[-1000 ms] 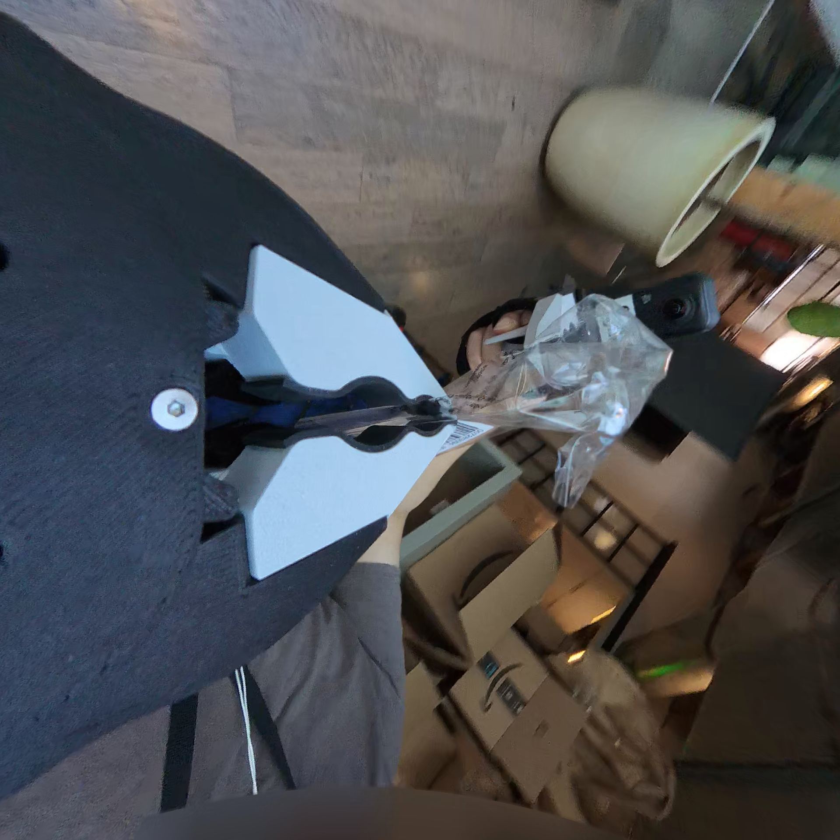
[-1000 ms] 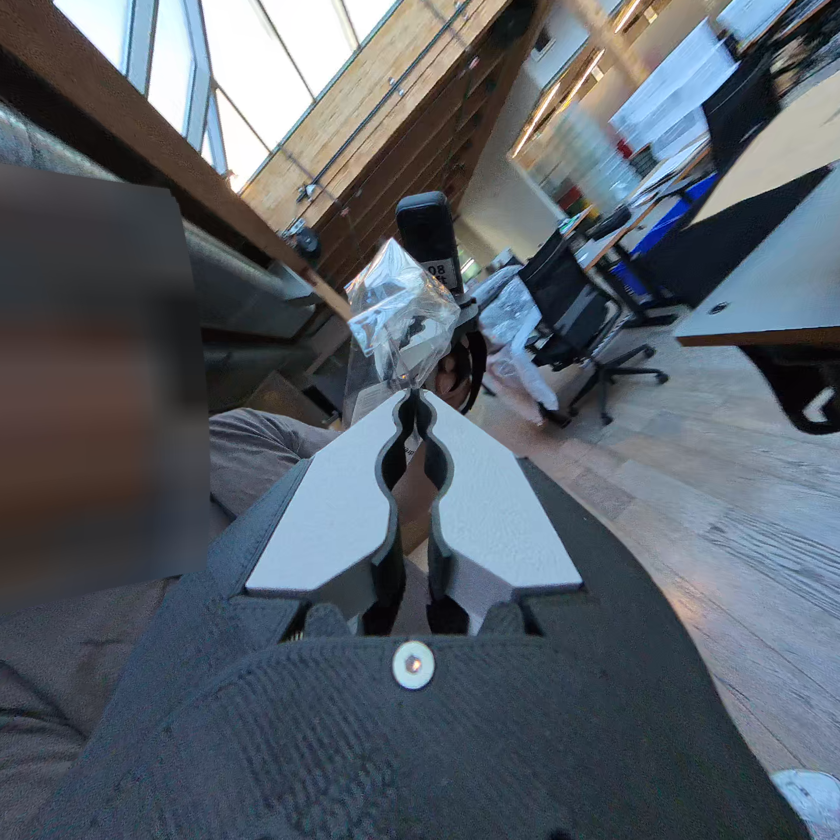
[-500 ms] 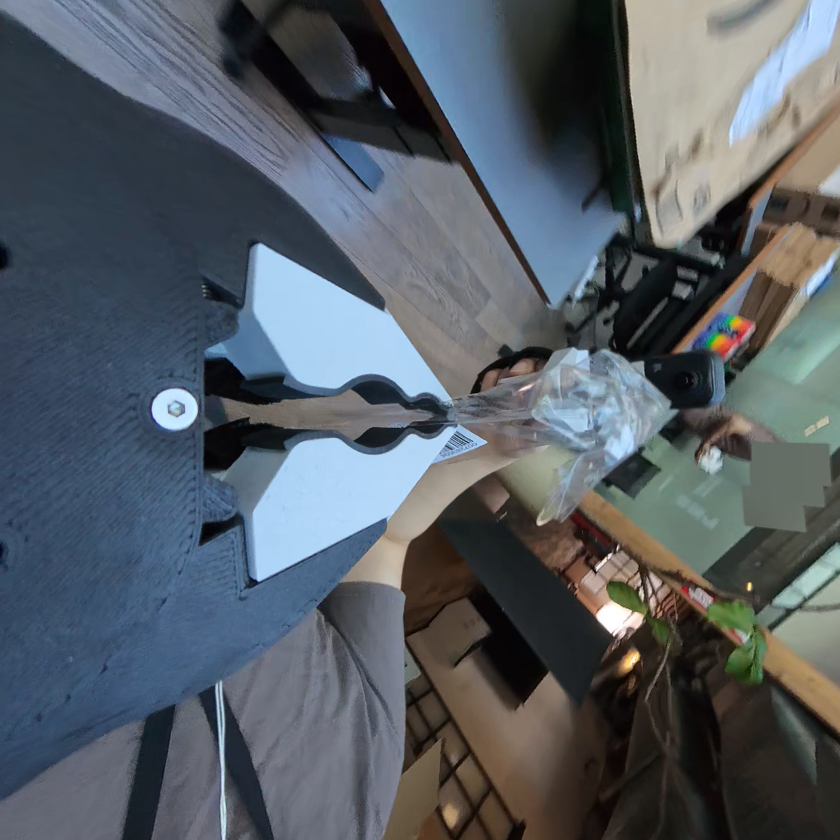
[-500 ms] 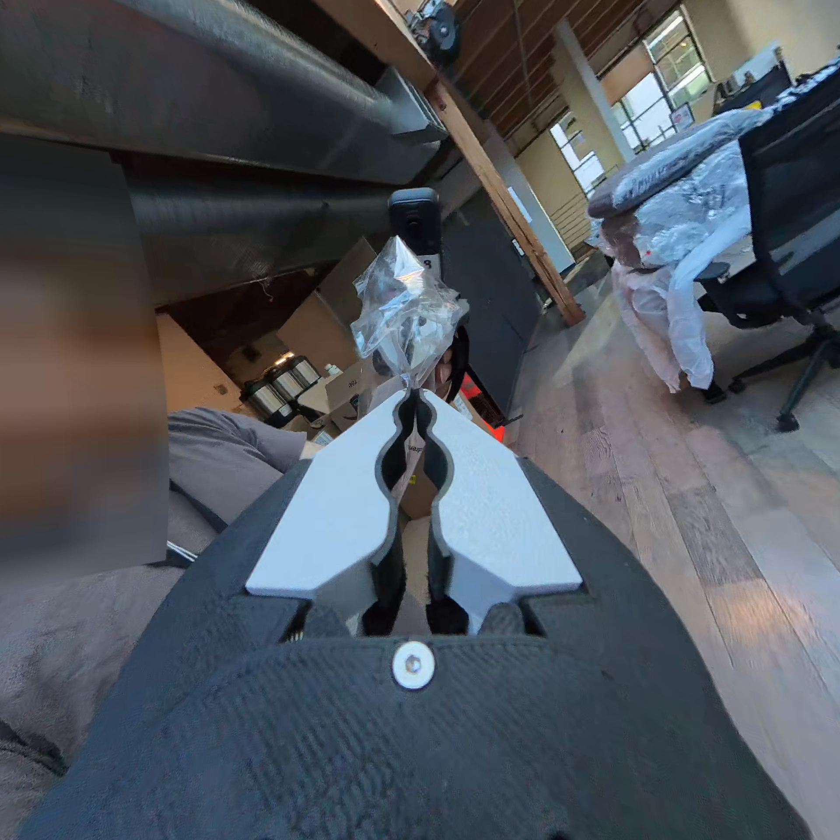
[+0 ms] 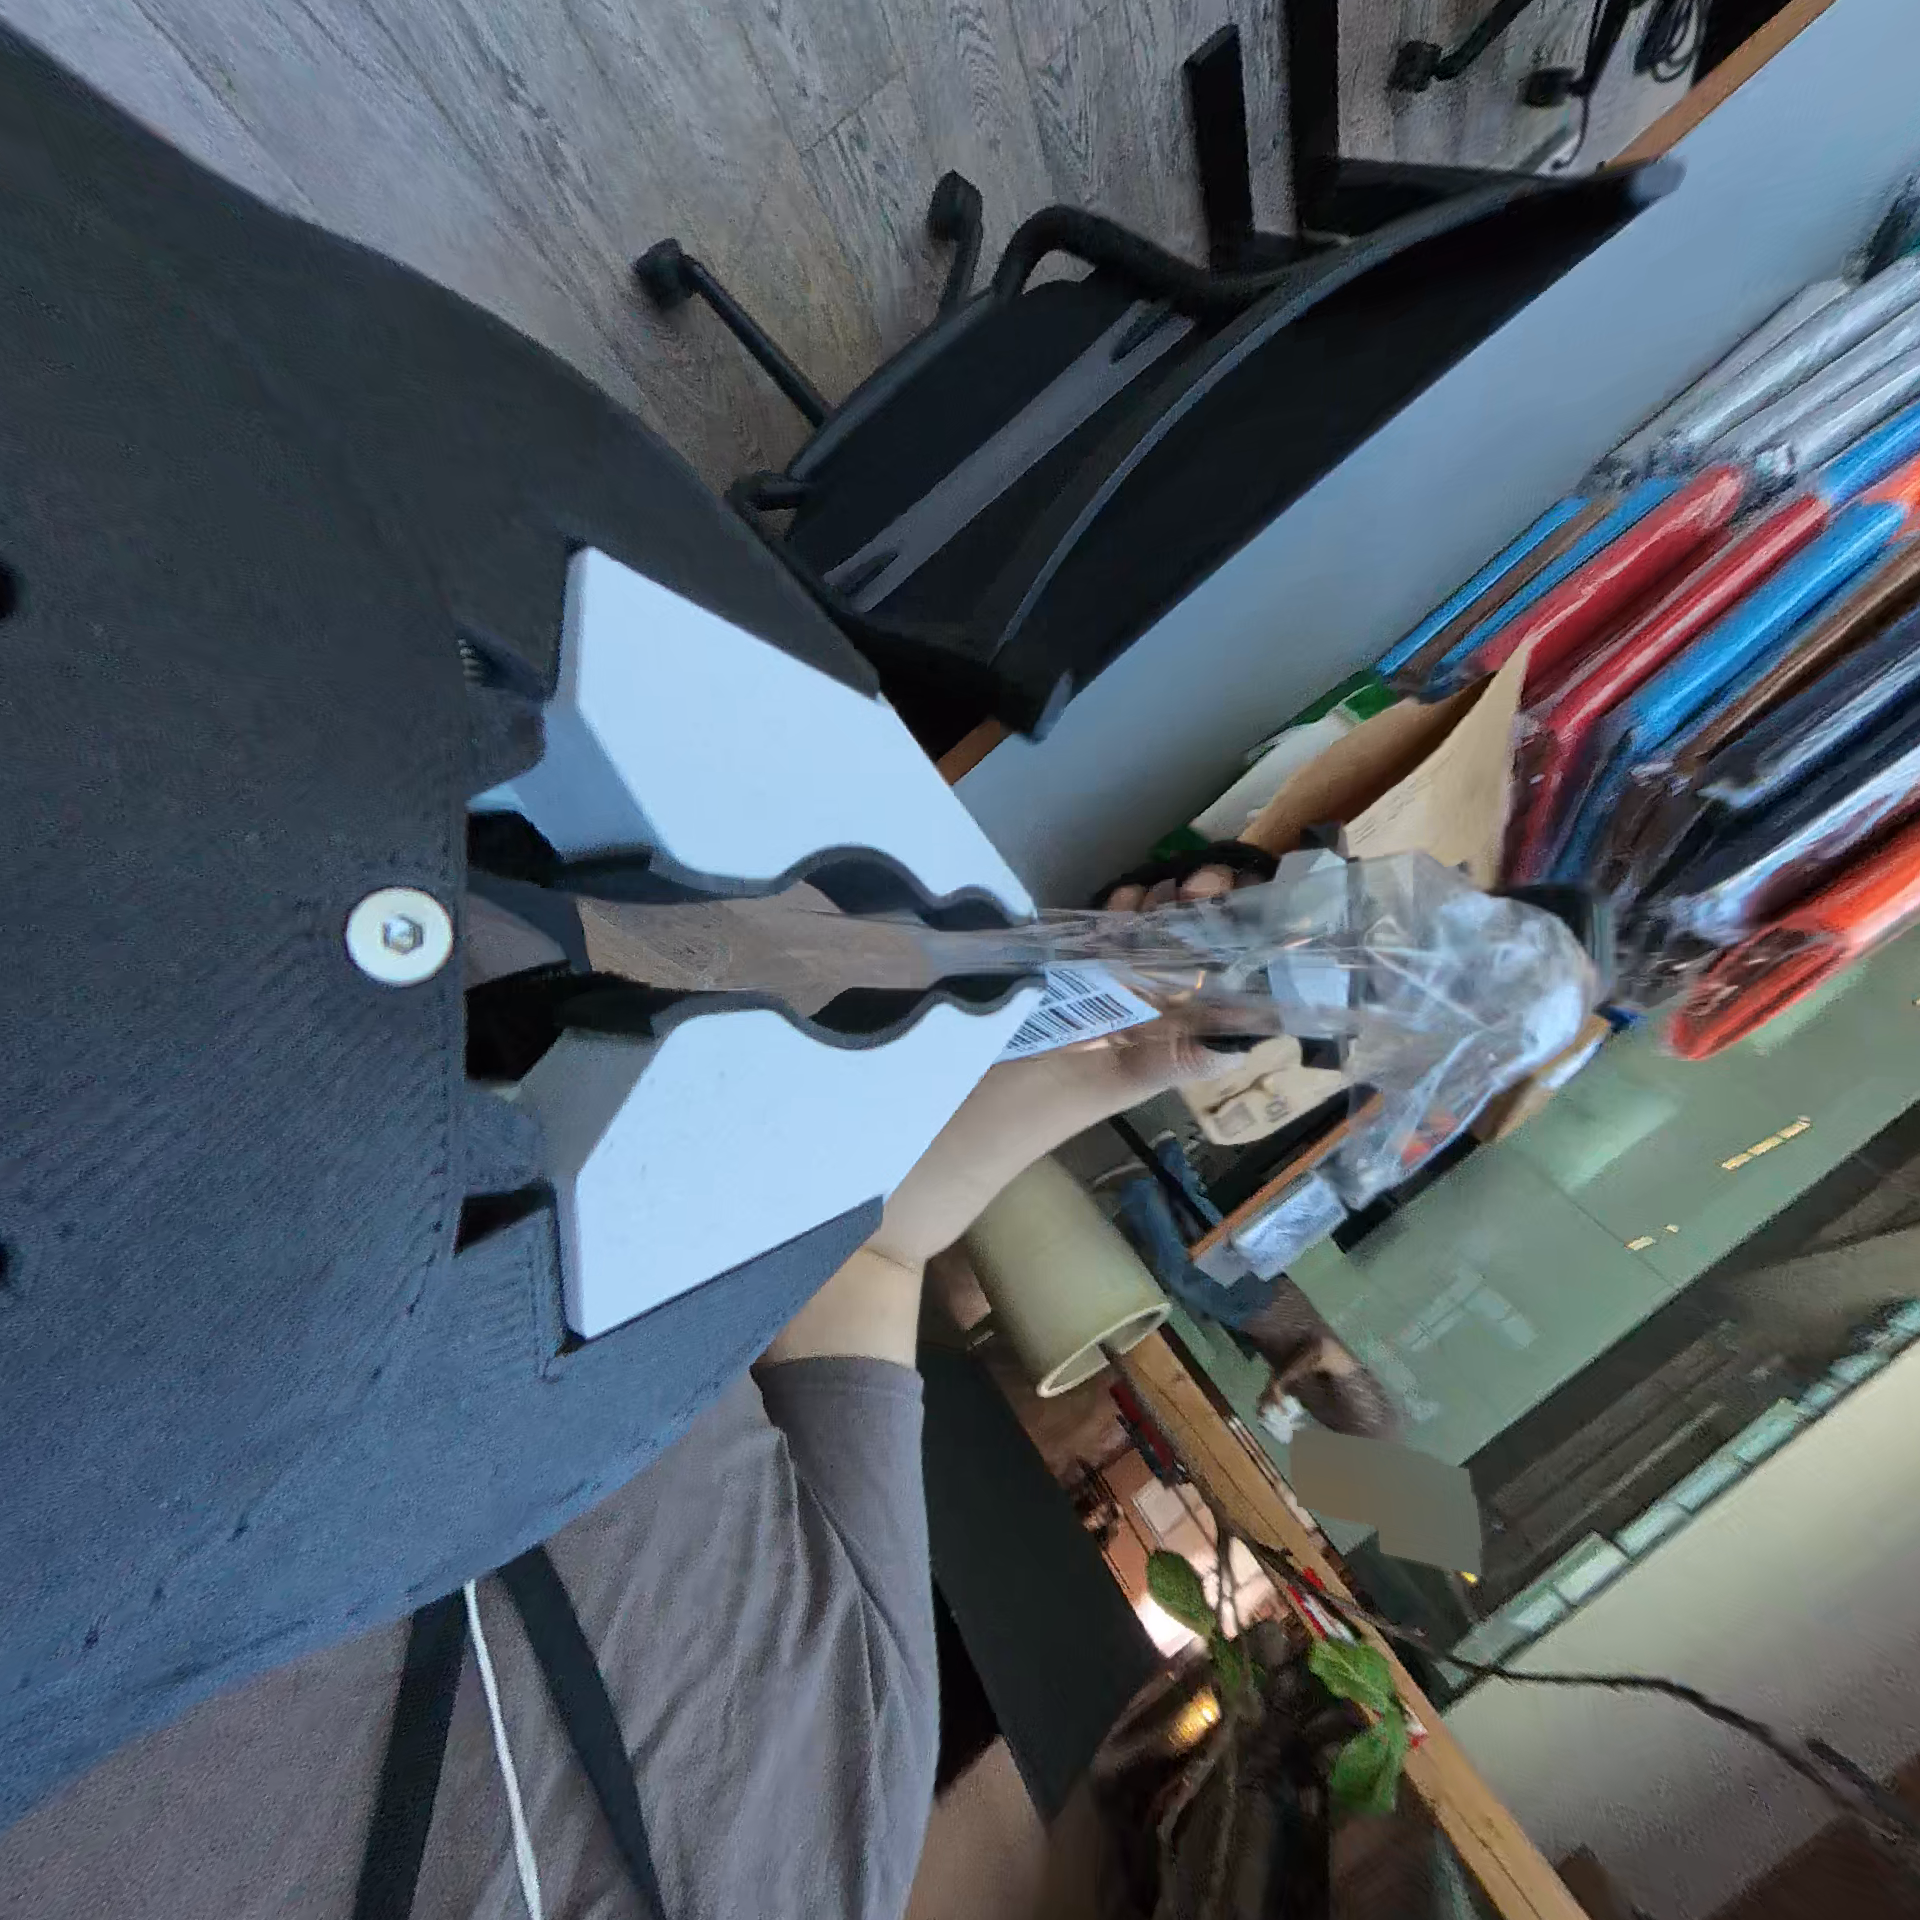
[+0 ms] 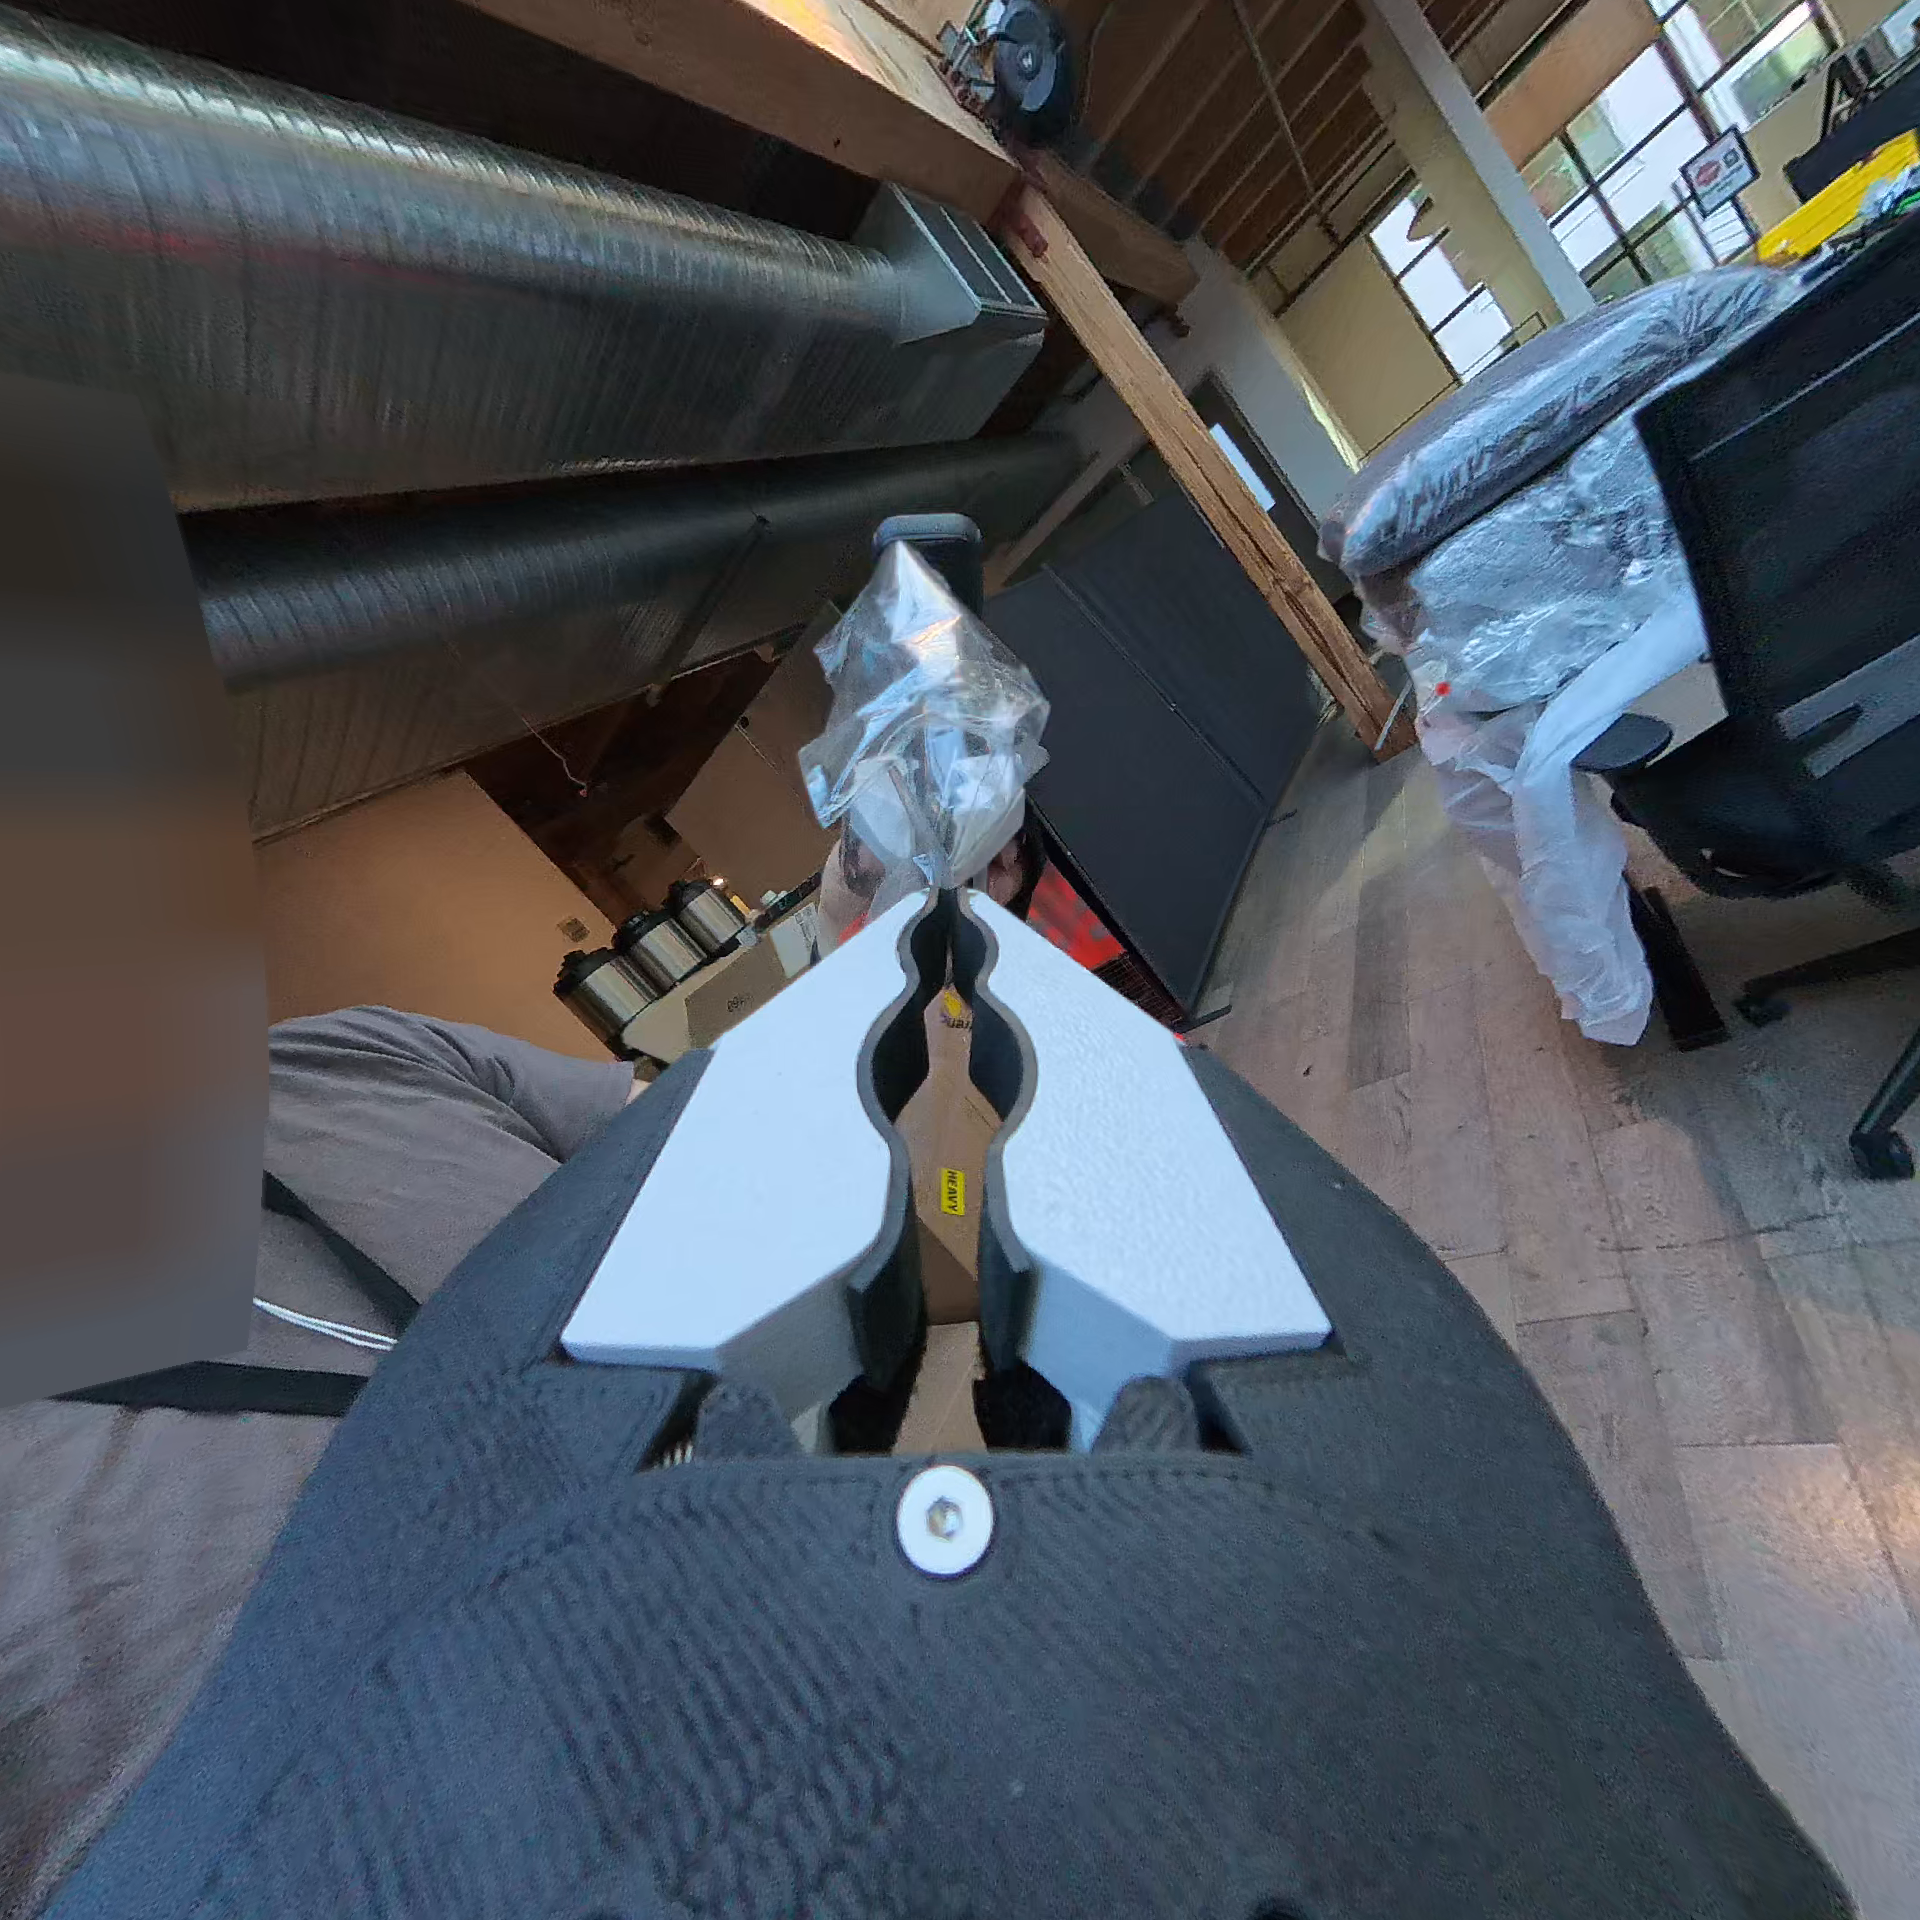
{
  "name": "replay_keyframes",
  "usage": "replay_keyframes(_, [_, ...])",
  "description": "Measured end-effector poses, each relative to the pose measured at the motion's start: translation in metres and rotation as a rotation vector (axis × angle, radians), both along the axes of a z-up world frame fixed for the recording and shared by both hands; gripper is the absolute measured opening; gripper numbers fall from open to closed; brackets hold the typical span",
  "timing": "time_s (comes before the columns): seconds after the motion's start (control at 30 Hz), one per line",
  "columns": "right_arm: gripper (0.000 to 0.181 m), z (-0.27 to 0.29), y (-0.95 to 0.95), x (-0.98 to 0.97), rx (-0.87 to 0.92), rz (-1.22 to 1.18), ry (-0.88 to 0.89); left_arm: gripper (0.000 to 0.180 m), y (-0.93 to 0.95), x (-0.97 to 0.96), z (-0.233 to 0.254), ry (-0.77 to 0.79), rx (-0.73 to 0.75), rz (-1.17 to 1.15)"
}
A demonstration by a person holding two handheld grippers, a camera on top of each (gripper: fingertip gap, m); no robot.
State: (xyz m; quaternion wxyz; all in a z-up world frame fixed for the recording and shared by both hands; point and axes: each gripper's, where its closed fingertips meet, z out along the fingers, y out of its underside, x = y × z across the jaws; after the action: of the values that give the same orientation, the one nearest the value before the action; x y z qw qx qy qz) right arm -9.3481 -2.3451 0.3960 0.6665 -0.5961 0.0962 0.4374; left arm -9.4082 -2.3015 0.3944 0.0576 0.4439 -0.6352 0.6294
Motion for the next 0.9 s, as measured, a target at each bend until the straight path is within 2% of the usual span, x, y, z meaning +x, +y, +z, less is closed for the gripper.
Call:
replay_keyframes(0.07, [0.0, -0.002, 0.032, 0.049, 0.018, 0.03, -0.002, 0.0, 0.031, 0.048, 0.001, 0.0, -0.048, -0.003])
replay_keyframes(0.23, [0.0, -0.013, 0.127, 0.177, -0.036, 0.028, 0.007, 0.0, 0.117, 0.17, -0.01, -0.009, 0.047, 0.098])
replay_keyframes(0.43, [0.0, -0.034, 0.234, 0.32, -0.072, 0.054, -0.094, 0.0, 0.228, 0.316, -0.038, -0.017, 0.025, 0.201])
replay_keyframes(0.6, [0.0, -0.066, 0.281, 0.484, -0.039, -0.137, -0.164, 0.0, 0.282, 0.483, -0.071, 0.023, -0.022, 0.057])
replay_keyframes(0.67, [0.011, -0.085, 0.283, 0.56, -0.086, -0.284, -0.158, 0.0, 0.292, 0.553, -0.077, 0.068, -0.024, -0.026])
replay_keyframes(0.77, [0.028, -0.112, 0.254, 0.667, -0.205, -0.514, -0.187, 0.0, 0.295, 0.658, -0.09, 0.1, 0.059, -0.124])
replay_keyframes(0.9, [0.037, -0.125, 0.185, 0.774, -0.169, -0.735, -0.104, 0.0, 0.264, 0.787, -0.099, 0.143, 0.042, -0.296])
